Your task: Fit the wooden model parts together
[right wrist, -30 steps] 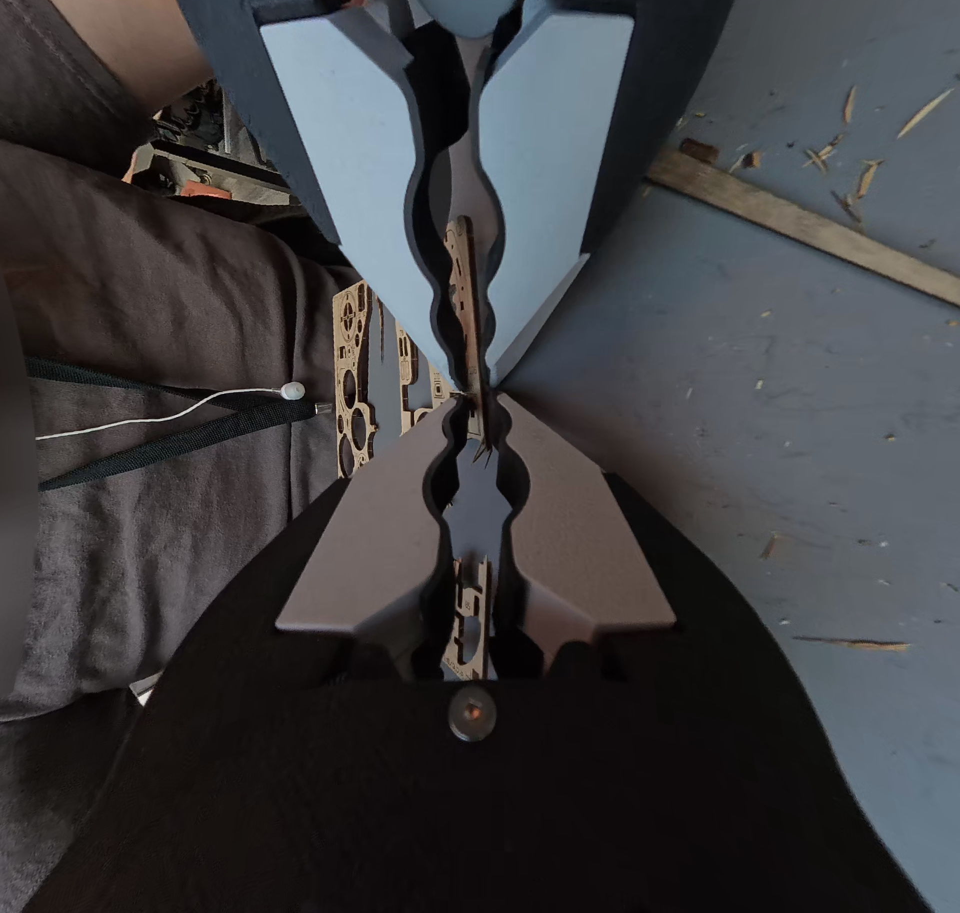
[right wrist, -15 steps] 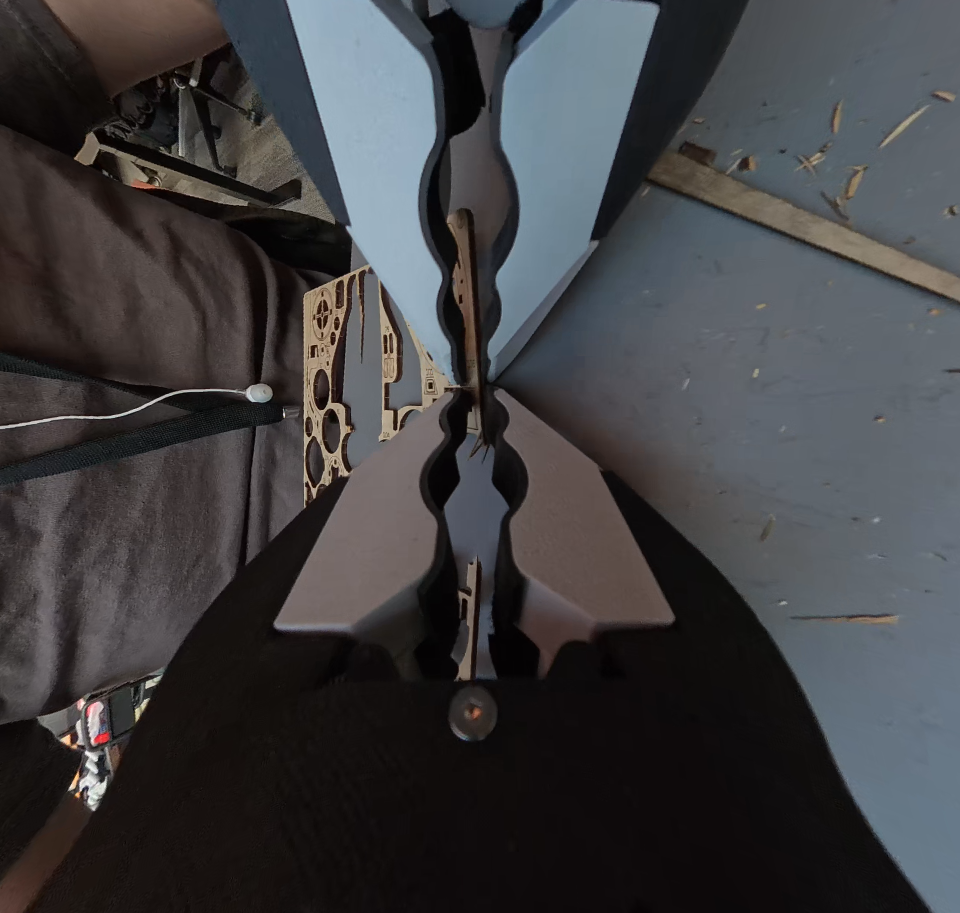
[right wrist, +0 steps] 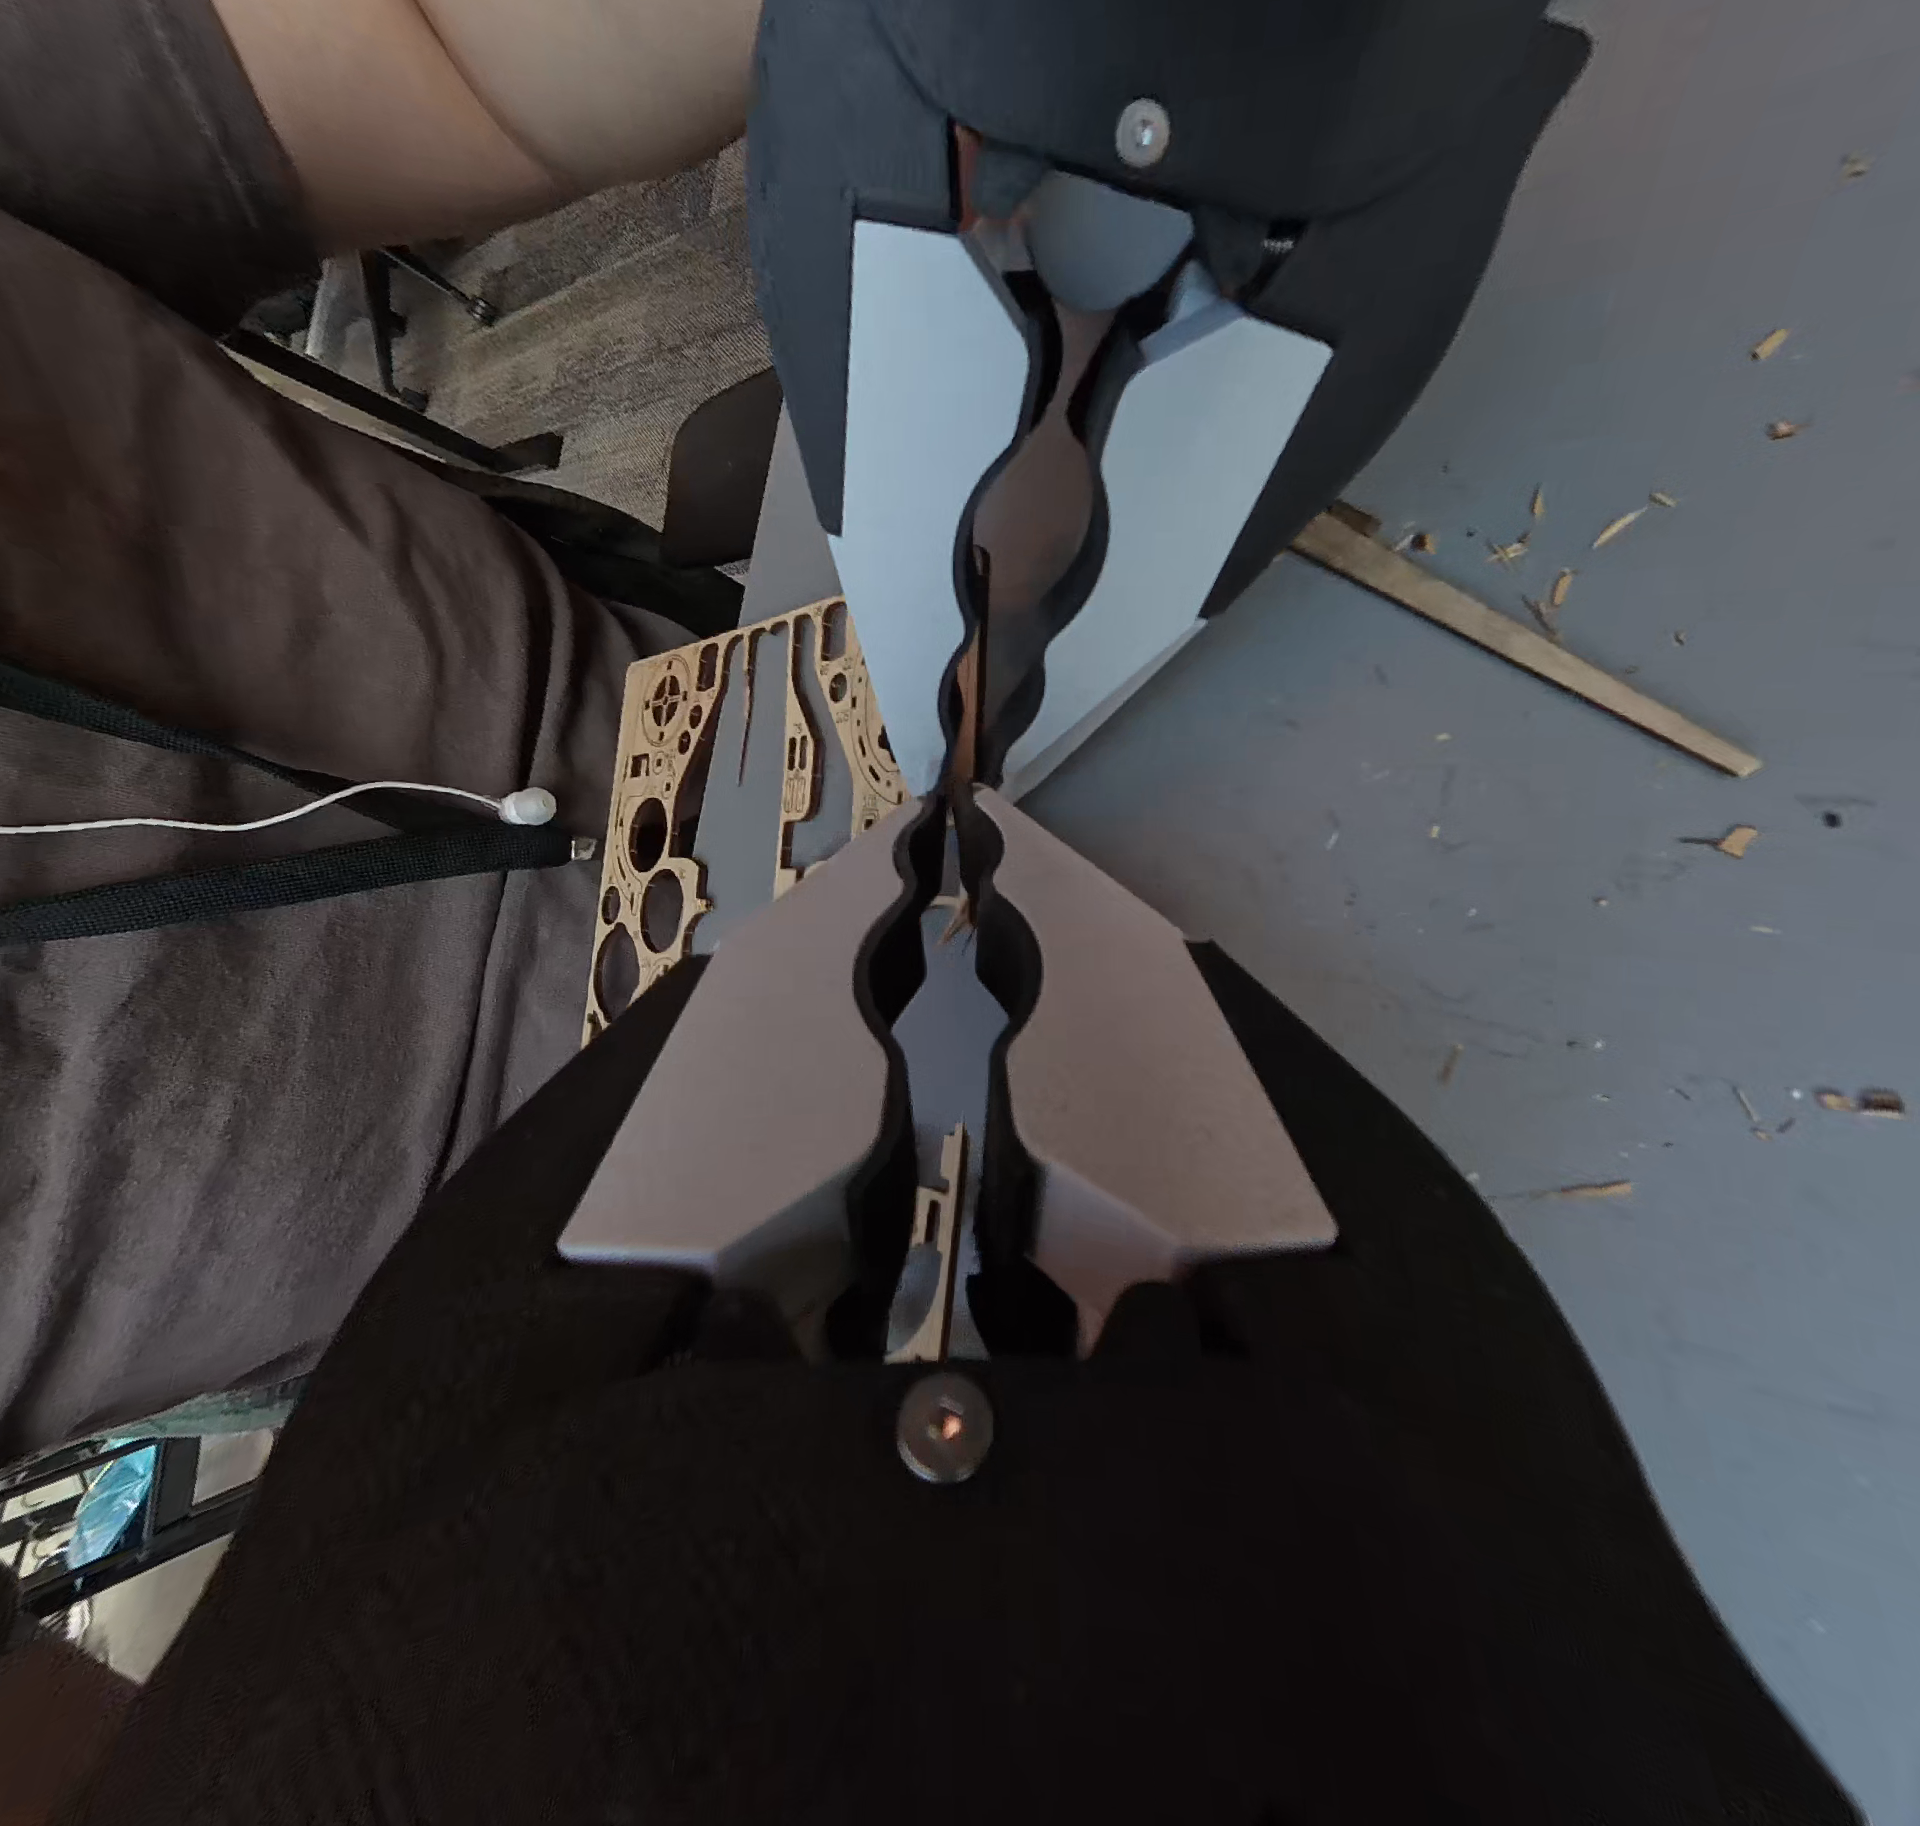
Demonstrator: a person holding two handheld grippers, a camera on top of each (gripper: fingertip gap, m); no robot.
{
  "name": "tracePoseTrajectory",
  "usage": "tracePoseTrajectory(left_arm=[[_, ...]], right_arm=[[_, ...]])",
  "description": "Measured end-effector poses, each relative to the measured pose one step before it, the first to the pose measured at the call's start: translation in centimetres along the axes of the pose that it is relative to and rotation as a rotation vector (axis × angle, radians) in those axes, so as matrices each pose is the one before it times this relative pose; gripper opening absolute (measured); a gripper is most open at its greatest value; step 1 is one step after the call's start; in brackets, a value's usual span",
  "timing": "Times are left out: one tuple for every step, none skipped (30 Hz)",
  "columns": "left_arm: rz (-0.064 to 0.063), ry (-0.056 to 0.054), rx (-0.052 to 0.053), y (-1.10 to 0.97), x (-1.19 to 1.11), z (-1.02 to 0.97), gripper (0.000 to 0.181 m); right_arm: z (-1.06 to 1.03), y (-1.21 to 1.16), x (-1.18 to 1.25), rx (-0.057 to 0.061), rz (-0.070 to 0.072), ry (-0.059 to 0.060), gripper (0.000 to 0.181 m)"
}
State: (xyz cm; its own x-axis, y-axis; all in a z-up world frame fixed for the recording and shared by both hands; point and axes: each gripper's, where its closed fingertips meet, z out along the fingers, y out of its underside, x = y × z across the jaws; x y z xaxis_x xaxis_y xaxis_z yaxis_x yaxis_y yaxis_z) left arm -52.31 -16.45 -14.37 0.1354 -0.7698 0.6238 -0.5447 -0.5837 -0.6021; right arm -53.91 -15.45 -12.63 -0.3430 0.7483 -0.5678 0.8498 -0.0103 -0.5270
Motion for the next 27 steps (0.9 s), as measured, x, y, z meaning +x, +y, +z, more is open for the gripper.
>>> tracePoseTrajectory(left_arm=[[-0.0001, 0.0006, 0.0004, -0.001, 0.008, -0.005, 0.004], [0.0025, -0.0017, 0.0002, -0.009, 0.002, 0.003, 0.004], [0.0043, 0.0008, 0.0008, -0.036, 0.07, -0.013, 0.004], [0.0059, 0.0036, 0.005, -0.11, 0.122, -0.057, 0.004], [0.0028, 0.0012, 0.0048, -0.092, 0.082, -0.092, 0.004], [0.0, 0.0032, 0.0025, -0.084, 0.123, -0.109, 0.004], [0.0014, -0.0001, 0.0019, -0.069, 0.131, -0.165, 0.004], [0.0009, -0.0049, -0.0049, 0.021, 0.1, -0.186, 0.004], [-0.0004, -0.0015, -0.0118, 0.108, 0.214, -0.191, 0.004], [0.0011, -0.0014, -0.0135, 0.126, 0.228, -0.187, 0.004], [0.0035, -0.0131, -0.0135, 0.122, 0.039, -0.193, 0.004], [0.0063, -0.0148, -0.0051, 0.009, -0.007, -0.183, 0.004], [0.0017, 0.0001, -0.0043, 0.025, 0.138, -0.144, 0.004], [-0.003, -0.0004, -0.0086, 0.112, 0.067, -0.126, 0.004], [-0.0028, -0.0023, -0.0051, 0.107, -0.013, -0.111, 0.004], [-0.0041, 0.0026, -0.0045, 0.104, 0.041, -0.084, 0.004], [-0.0034, -0.0033, -0.0041, 0.099, -0.06, -0.079, 0.004], [-0.0044, -0.0029, -0.0015, 0.059, -0.088, -0.081, 0.004], [-0.0063, 0.0036, -0.0011, 0.035, -0.003, -0.062, 0.004], [-0.0037, -0.0028, -0.0041, 0.054, -0.068, -0.085, 0.004], [-0.0014, -0.0029, -0.0068, 0.073, -0.039, -0.089, 0.004], [-0.0008, -0.0017, -0.0097, 0.079, 0.0, -0.116, 0.004], [0.0007, -0.0023, -0.0087, 0.039, 0.021, -0.165, 0.004], [-0.0002, -0.0019, -0.0096, 0.025, 0.053, -0.212, 0.003], [0.0, -0.0038, -0.0089, -0.01, 0.059, -0.251, 0.003], [0.0003, -0.0035, -0.0077, -0.017, 0.094, -0.284, 0.003], [0.001, -0.0023, -0.0096, -0.012, 0.149, -0.302, 0.003]], right_arm=[[-0.254, 0.441, 0.347, -0.0279, 0.0115, 0.0216, 0.002], [-0.141, 0.397, 0.301, -0.0201, 0.0021, 0.0205, 0.002], [-0.053, 0.228, 0.259, -0.0056, -0.0027, 0.0206, 0.002], [0.041, 0.082, -0.025, 0.0036, -0.0006, 0.0027, 0.003], [0.119, 0.046, -0.359, 0.0066, 0.0032, -0.0199, 0.003], [0.114, 0.052, -0.233, 0.0053, 0.0054, -0.0119, 0.003], [0.072, 0.042, 0.03, 0.0066, 0.0004, 0.0053, 0.003], [-0.001, 0.019, 0.26, 0.0099, -0.0101, 0.0219, 0.003], [-0.059, 0.002, 0.367, 0.0115, -0.0167, 0.0324, 0.003], [-0.039, 0.014, 0.321, 0.0105, -0.0189, 0.0331, 0.004], [-0.014, -0.016, 0.155, 0.0103, -0.0199, 0.0268, 0.007], [0.023, -0.1, 0.113, 0.0156, -0.0207, 0.0296, 0.012], [0.069, -0.045, 0.009, 0.0129, -0.0245, 0.0278, 0.016], [0.111, 0.149, 0.093, -0.0017, -0.0275, 0.0365, 0.018], [0.109, 0.2, 0.225, -0.0059, -0.0287, 0.0455, 0.02], [0.119, 0.12, -0.009, 0.0013, -0.0268, 0.026, 0.021], [0.114, 0.06, -0.056, 0.0035, -0.016, 0.0137, 0.021], [0.051, 0.085, 0.089, 0.0009, -0.0018, 0.0138, 0.02], [-0.032, 0.05, 0.164, 0.0015, 0.0094, 0.0106, 0.02], [-0.126, -0.103, -0.035, 0.013, 0.0127, -0.0072, 0.02], [-0.269, -0.257, -0.028, 0.0243, 0.0183, -0.0084, 0.02], [-0.382, -0.406, -0.086, 0.0347, 0.0185, -0.0124, 0.02], [-0.486, -0.417, -0.135, 0.0363, 0.0185, -0.0159, 0.02], [-0.569, -0.379, -0.152, 0.0336, 0.0182, -0.0185, 0.02], [-0.583, -0.379, -0.203, 0.0344, 0.0155, -0.022, 0.021], [-0.542, -0.329, -0.269, 0.0318, 0.0144, -0.0255, 0.02], [-0.458, -0.196, -0.141, 0.0232, 0.0138, -0.017, 0.02]])
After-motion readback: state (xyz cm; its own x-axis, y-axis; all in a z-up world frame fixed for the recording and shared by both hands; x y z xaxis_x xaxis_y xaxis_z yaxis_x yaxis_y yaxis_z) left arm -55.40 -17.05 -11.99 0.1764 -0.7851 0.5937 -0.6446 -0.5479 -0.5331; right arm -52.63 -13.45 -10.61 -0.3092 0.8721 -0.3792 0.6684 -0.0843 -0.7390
